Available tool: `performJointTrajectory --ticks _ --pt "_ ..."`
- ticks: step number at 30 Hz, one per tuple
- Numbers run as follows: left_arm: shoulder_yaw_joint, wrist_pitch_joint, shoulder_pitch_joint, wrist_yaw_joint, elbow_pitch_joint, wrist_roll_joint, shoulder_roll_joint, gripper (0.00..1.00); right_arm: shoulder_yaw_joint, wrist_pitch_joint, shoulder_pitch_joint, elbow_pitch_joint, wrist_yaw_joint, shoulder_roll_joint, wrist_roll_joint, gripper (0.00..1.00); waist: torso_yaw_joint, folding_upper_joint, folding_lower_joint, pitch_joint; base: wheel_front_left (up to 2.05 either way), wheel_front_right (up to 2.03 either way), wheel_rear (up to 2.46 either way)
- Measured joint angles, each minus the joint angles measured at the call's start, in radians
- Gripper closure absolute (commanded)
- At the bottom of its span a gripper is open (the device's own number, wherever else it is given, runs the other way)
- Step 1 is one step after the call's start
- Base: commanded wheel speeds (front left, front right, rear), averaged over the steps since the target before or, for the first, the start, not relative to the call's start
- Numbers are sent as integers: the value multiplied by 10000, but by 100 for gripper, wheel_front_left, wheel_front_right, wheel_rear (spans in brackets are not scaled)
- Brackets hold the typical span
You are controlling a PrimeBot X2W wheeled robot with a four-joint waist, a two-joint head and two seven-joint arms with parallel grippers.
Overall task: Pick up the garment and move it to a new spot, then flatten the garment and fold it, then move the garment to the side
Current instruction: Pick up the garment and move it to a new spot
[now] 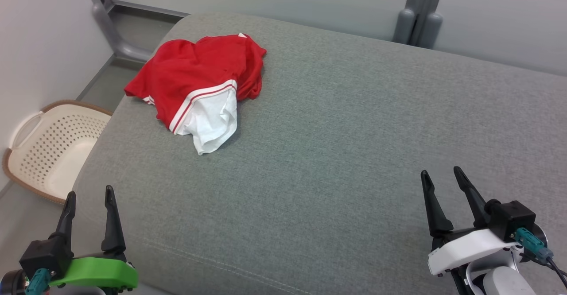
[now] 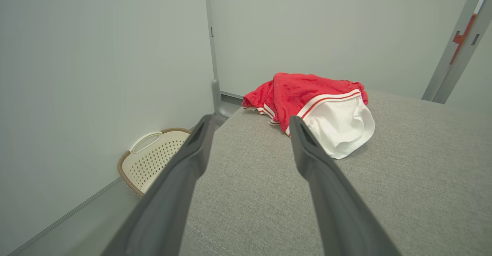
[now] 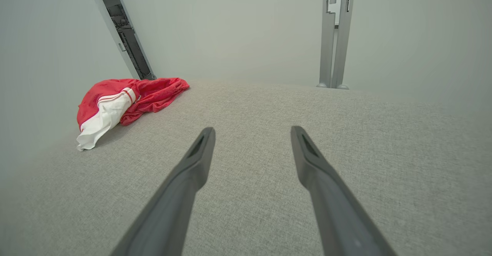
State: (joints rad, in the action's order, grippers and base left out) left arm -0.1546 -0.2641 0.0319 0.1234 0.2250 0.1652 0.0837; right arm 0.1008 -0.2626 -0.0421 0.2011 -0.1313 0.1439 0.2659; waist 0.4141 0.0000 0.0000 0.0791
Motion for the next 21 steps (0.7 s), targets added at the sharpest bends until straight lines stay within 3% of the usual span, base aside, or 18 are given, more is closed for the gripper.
performJointTrajectory --ticks 10,21 --pt "-86 0 -110 0 -58 0 -56 0 115 0 -64 107 0 38 -42 0 677 0 0 64 0 0 0" --pt "-151 0 270 2 -48 12 -35 0 31 46 -260 48 0 261 -96 0 244 0 0 196 0 0 0"
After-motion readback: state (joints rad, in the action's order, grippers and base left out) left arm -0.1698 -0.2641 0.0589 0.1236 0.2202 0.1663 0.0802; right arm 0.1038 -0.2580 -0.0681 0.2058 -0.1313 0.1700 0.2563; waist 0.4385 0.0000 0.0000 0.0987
